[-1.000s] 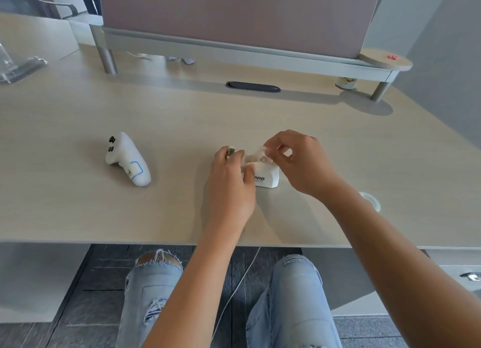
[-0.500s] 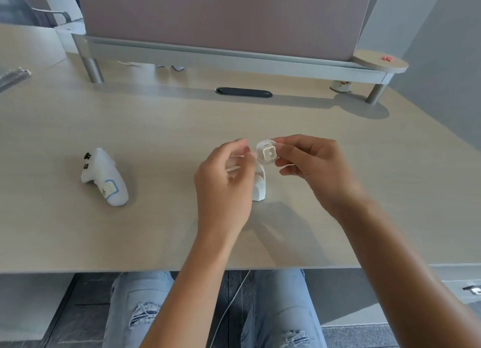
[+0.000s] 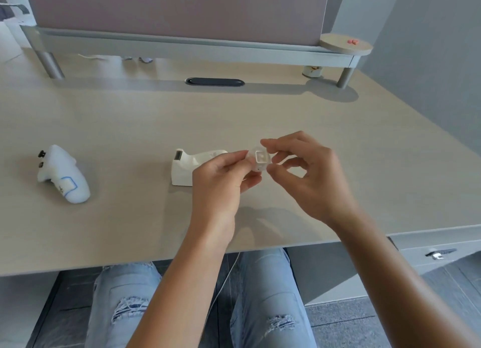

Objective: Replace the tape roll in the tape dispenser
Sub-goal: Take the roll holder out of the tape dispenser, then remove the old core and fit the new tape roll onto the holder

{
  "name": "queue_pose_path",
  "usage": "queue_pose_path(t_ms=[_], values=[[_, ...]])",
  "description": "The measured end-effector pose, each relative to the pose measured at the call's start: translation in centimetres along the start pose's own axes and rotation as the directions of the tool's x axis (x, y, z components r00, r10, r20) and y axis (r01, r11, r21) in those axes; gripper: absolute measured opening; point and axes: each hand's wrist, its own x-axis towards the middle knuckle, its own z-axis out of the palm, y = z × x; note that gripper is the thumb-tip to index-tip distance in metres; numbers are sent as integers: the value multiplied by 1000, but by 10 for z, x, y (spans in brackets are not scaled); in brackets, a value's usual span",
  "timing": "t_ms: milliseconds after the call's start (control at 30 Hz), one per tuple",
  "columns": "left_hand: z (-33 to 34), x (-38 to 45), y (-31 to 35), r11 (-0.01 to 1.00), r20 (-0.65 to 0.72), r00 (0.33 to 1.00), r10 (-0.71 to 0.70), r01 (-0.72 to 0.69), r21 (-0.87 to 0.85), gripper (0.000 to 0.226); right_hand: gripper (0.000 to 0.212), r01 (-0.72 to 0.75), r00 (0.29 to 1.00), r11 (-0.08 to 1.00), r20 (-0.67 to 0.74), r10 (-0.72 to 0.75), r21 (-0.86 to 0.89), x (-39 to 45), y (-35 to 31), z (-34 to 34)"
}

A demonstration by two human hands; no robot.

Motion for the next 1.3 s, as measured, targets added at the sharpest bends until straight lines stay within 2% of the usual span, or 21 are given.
queue_pose_path(t_ms=[133, 400, 533, 700, 833, 933, 1033, 1133, 1300], values=[[8, -6, -7, 999, 29, 999, -46, 47, -28, 11, 25, 59, 998, 998, -12, -59, -39, -4, 7, -11], [20, -9, -15, 997, -24, 999, -25, 27, 78, 6, 25, 176, 983, 977, -21, -180, -123, -13, 16, -21], [22, -8, -21, 994, -39, 998, -41, 45, 97, 6, 17, 118, 993, 988, -4, -119, -102, -24, 20, -25], [26, -11, -29, 990, -89, 995, 38, -26, 141, 9, 8, -99, 991, 995, -91, 98, -8, -36, 26, -40], [22, -18, -35, 985, -105, 989, 106, -90, 145, 9, 6, -165, 982, 966, -125, 141, -201, -45, 36, -51], [20, -21, -38, 982, -111, 986, 122, -103, 160, 12, 12, -112, 993, 933, -76, 91, -342, -49, 39, -44], [16, -24, -40, 972, -129, 985, 110, -80, 219, 12, 15, -27, 998, 876, 36, 51, -482, -51, 39, -30], [10, -25, -41, 959, -138, 980, 141, -101, 263, 15, 15, 29, 997, 840, 79, 17, -542, -49, 37, -15], [-1, -22, -45, 921, -148, 966, 213, -148, 361, 12, 14, 30, 997, 822, 74, 15, -569, -46, 36, -10]])
